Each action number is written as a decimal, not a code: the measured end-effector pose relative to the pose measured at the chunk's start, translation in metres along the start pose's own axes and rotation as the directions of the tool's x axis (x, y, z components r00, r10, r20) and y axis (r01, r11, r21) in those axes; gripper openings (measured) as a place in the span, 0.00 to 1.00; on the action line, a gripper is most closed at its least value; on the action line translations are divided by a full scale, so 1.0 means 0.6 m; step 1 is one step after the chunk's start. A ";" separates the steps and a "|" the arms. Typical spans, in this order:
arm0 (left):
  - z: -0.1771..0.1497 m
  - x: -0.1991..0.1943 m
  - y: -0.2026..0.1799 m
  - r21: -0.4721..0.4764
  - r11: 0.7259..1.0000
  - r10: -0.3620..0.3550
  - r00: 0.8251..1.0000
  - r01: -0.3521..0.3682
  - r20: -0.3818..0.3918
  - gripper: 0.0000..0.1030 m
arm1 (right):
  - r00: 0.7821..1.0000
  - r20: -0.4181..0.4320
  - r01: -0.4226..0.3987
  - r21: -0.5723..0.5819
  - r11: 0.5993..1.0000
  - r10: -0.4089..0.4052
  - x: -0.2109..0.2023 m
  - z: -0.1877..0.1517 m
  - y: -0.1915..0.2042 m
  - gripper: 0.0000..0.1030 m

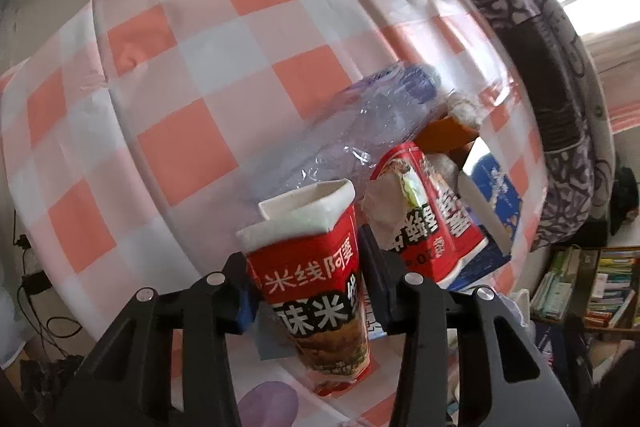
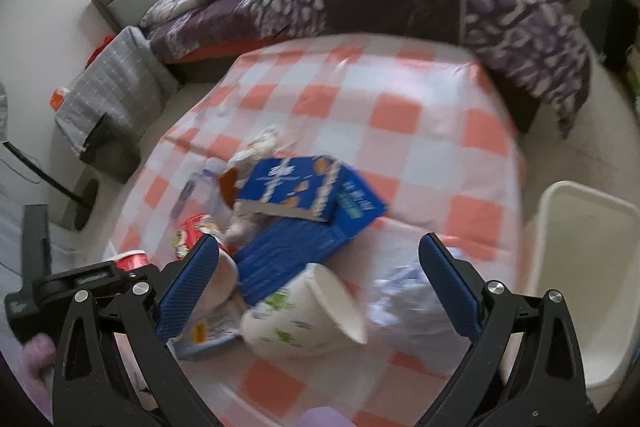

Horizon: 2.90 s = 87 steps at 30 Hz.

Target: Collect trash

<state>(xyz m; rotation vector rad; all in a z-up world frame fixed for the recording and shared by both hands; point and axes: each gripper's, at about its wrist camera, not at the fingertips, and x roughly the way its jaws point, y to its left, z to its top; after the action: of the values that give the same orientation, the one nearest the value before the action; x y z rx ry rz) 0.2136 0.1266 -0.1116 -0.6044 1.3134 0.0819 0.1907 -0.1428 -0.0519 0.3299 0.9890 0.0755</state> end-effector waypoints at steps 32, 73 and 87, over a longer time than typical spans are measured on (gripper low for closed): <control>0.024 -0.131 0.099 0.090 0.995 0.019 0.970 -0.041 0.241 0.42 | 0.988 -0.094 -0.142 -0.218 0.965 0.124 0.128 -0.034 0.189 0.50; -0.130 -0.158 -0.191 0.441 0.891 -0.169 0.819 -0.111 0.548 0.43 | 0.880 0.421 0.229 0.031 0.973 -0.221 -0.168 -0.007 -0.088 0.53; -0.190 -0.129 -0.271 0.542 0.835 -0.228 0.837 -0.096 0.498 0.43 | 0.826 0.360 0.331 0.312 0.891 -0.433 -0.237 -0.021 -0.264 0.54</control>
<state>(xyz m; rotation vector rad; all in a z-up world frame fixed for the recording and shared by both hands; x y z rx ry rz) 0.1552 -0.0420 0.0054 -0.1030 0.6908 -0.1754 0.0882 -0.3200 0.0076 0.3402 0.6129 -0.4745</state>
